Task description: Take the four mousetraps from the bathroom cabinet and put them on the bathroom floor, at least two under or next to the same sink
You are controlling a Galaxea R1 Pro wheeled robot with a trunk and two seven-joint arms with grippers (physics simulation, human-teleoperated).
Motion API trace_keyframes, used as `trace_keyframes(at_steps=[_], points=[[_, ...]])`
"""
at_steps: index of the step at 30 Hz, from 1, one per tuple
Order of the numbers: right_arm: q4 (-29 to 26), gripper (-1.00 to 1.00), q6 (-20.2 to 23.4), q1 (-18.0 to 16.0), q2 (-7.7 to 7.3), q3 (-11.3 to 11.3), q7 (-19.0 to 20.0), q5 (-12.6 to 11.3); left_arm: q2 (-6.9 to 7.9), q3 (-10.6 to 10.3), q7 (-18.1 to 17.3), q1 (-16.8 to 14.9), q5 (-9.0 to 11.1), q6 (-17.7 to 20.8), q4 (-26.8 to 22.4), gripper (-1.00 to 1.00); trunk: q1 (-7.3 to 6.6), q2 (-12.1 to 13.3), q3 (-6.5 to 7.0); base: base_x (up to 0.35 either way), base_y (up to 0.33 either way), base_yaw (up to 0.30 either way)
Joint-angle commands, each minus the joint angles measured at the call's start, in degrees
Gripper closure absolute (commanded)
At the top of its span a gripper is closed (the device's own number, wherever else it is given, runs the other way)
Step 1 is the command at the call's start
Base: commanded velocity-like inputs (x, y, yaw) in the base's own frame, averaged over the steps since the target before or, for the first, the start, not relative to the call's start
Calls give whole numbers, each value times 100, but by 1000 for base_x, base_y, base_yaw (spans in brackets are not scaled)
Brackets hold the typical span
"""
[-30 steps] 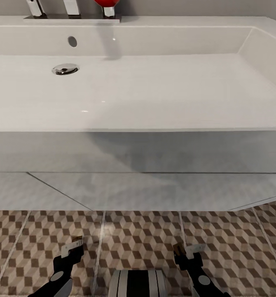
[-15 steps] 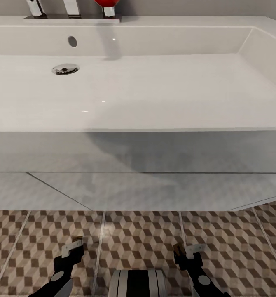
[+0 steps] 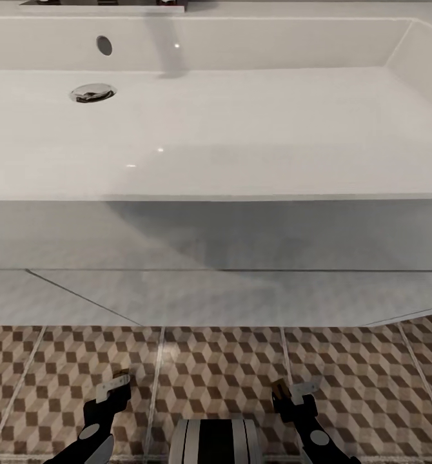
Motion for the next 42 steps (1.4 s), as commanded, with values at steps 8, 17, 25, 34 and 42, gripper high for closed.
trace_keyframes(at_steps=[8, 17, 25, 34, 42], points=[[5, 100, -11, -3, 0, 15, -32, 33, 3, -50, 60, -5, 36, -22, -5, 100, 1, -3, -26, 0, 0, 0], [5, 100, -11, -3, 0, 15, -32, 33, -6, -50, 60, -5, 36, -22, -5, 100, 1, -3, -26, 0, 0, 0], [5, 100, -15, -3, 0, 15, -32, 33, -7, -50, 60, -5, 36, -22, -7, 100, 1, -3, -26, 0, 0, 0], [5, 100, -14, -3, 0, 17, -32, 33, -10, -50, 60, -5, 36, -22, -3, 100, 9, -7, -92, 0, 0, 0], [5, 100, -12, -3, 0, 24, -32, 37, -7, -50, 60, -5, 36, -22, -3, 100, 17, -11, -159, 0, 0, 0]])
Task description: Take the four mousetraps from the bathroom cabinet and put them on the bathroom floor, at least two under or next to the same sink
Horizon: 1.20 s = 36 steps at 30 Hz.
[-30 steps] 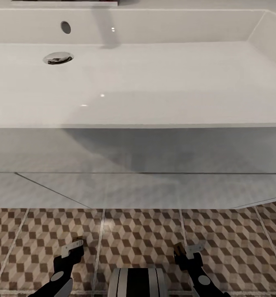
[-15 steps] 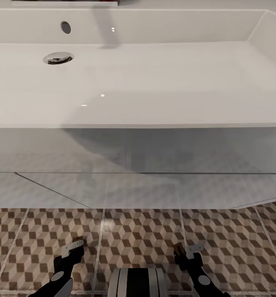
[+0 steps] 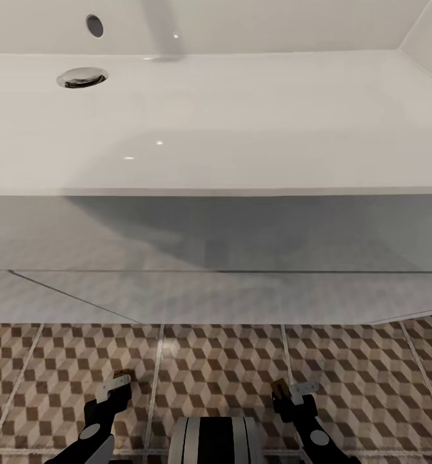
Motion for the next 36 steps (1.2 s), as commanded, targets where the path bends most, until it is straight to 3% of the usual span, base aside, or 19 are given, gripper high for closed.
trace_keyframes(at_steps=[1, 23, 26, 36], points=[[5, 100, -11, -2, -1, 16, -31, 32, 4, -50, 60, -5, 37, -24, -7, 100, -1, -1, -3, 0, 0, 0], [5, 100, -16, -2, -1, 14, -31, 29, -2, -50, 60, -5, 37, -24, -7, 100, -1, -1, -3, 0, 0, 0], [5, 100, -14, -2, -1, 12, -31, 29, -2, -50, 60, -5, 37, -24, -6, 100, 7, -5, -70, 0, 0, 0], [5, 100, -16, -2, -1, 13, -31, 29, -2, -50, 60, -5, 37, -24, -7, 100, 7, -5, -70, 0, 0, 0]])
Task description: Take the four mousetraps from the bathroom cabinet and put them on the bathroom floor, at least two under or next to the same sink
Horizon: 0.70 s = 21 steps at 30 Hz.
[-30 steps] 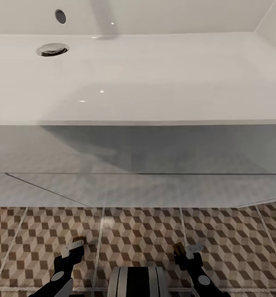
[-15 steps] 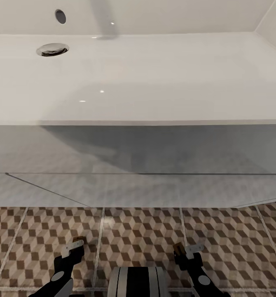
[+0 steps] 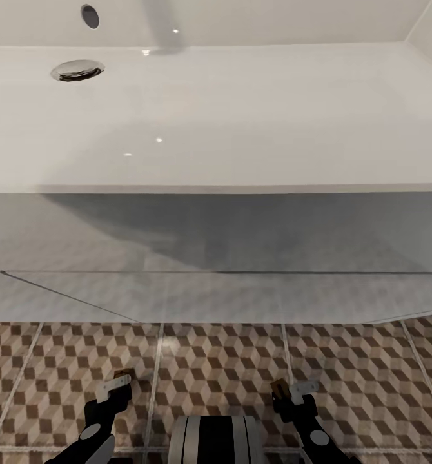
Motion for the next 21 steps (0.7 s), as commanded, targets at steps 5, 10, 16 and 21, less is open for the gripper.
trace_keyframes(at_steps=[5, 10, 16, 21], points=[[5, 100, -12, -2, -1, 17, -31, 32, 7, -50, 60, -5, 37, -24, -6, 100, -1, -1, -3, 0, 0, 0], [5, 100, -11, -2, -1, 17, -31, 32, 7, -50, 60, -5, 37, -24, -4, 100, -1, -1, -3, 0, 0, 0], [5, 100, -8, -2, -1, 15, -31, 32, 17, -50, 54, -5, 37, -23, -7, 100, -1, -1, -3, 0, 0, 0], [4, 100, -13, -2, -1, 11, -31, 37, 17, -50, 40, -5, 37, -17, -8, 100, -1, -1, -3, 0, 0, 0]])
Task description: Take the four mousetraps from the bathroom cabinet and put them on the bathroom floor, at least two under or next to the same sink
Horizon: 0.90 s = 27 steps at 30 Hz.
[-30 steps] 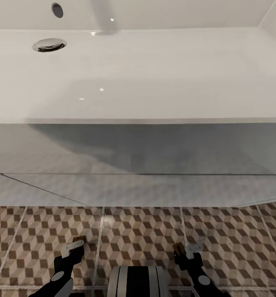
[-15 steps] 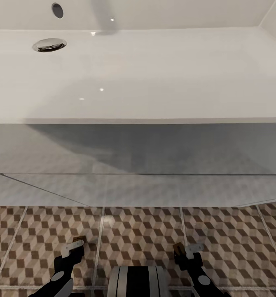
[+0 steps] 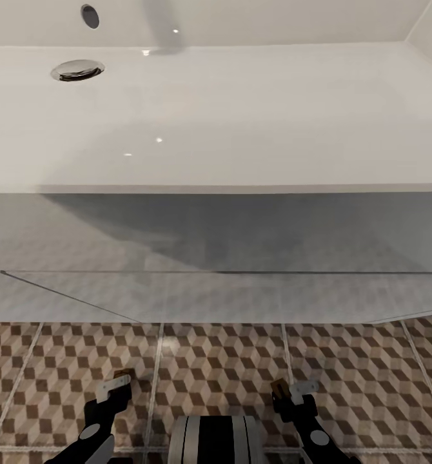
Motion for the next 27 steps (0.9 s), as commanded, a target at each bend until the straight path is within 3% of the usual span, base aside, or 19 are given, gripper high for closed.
trace_keyframes(at_steps=[1, 15, 27], points=[[1, 100, -12, -2, 0, 15, -31, 34, 1, -50, 49, -5, 37, -20, -5, 100, -1, -1, -3, 0, 0, 0], [-334, 100, 22, -2, 0, -48, -39, 29, -5, -54, 26, -42, 38, 6, -134, 100, -1, -1, -3, 0, 0, 0], [-869, 100, 74, -33, 6, -148, -158, 16, -1, -51, 24, -334, 37, 20, -195, 100, -1, -1, -3, 0, 0, 0]])
